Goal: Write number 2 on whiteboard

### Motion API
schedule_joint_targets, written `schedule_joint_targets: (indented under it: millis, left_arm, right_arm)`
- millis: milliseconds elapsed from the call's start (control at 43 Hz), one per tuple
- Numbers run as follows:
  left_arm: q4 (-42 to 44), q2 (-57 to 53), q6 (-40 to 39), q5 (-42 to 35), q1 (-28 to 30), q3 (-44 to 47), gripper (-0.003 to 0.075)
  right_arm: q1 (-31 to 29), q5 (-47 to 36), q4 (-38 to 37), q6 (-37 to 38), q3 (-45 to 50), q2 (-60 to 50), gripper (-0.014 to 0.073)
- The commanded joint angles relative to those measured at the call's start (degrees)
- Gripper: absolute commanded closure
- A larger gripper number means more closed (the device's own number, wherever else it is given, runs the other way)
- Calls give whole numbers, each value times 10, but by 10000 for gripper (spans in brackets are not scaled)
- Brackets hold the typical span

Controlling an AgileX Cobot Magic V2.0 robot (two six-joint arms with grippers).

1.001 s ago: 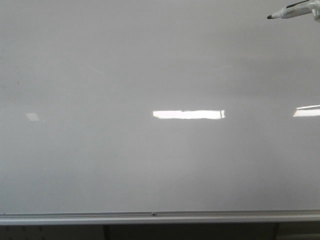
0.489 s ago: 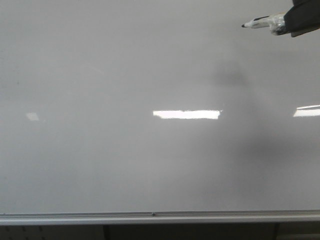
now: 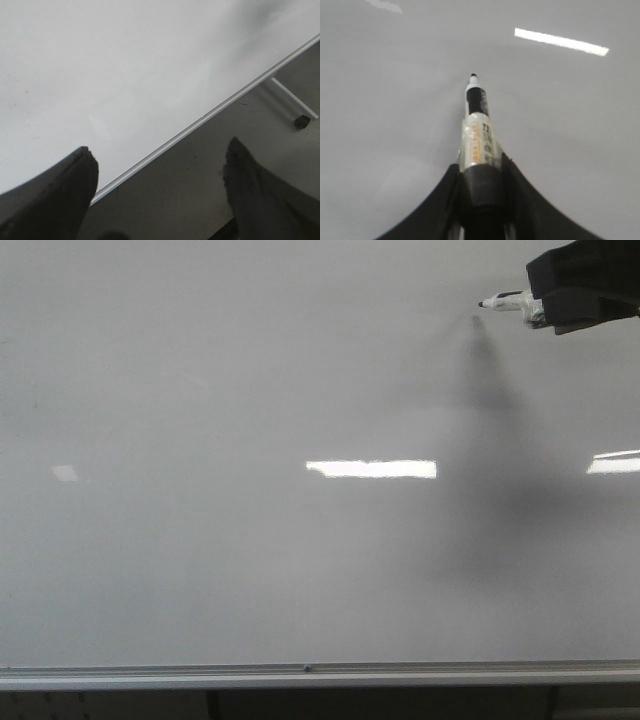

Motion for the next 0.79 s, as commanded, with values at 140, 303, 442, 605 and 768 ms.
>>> schedule_joint_targets:
  millis: [140, 303, 442, 605, 768]
  left_arm:
    - [-14, -4, -5, -38, 1, -14, 206]
    - [-14, -4, -5, -38, 1, -14, 207]
    - [-14, -4, -5, -38, 1, -14, 206]
    - [-14, -4, -5, -38, 1, -14, 206]
    - [-14, -4, -5, -38, 1, -14, 206]
  right_arm:
    - [-65, 17, 1, -19, -15, -9, 662]
    - [-70, 82, 1, -19, -15, 25, 662]
    - [-37, 88, 1, -17, -17, 61, 662]
    - [-31, 77, 1, -17, -17, 71, 662]
    - [-69, 88, 1, -17, -17, 71, 662]
